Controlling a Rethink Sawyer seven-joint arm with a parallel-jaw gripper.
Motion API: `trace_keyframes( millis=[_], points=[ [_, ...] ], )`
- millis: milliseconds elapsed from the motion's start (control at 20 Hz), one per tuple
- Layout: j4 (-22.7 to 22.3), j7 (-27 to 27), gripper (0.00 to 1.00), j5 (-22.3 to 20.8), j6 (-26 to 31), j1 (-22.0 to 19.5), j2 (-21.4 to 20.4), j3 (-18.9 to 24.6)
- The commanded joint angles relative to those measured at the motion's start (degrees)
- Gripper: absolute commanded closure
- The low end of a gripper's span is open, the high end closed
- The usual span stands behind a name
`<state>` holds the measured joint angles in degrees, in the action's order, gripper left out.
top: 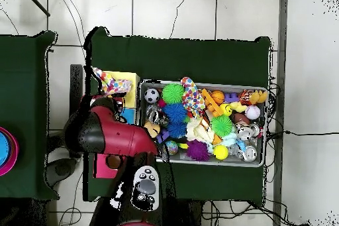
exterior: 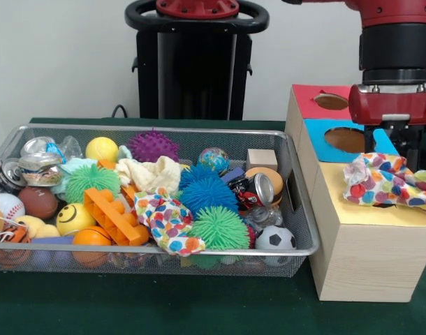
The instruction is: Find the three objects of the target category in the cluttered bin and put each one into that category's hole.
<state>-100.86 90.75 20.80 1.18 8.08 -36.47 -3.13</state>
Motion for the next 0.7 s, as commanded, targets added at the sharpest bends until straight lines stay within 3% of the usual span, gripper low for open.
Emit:
trace_keyframes(
  millis=[50,400,700],
  points=[
    [5.55,10.76,0.0,2.64,9.98,0.84,2.42,-4.99],
    [6.24,12.31,0.0,2.18,13.05,2.66,2.32,-8.23],
    [6.57,13.63,0.0,0.75,24.73,4.73,-2.86,-12.78]
  ],
)
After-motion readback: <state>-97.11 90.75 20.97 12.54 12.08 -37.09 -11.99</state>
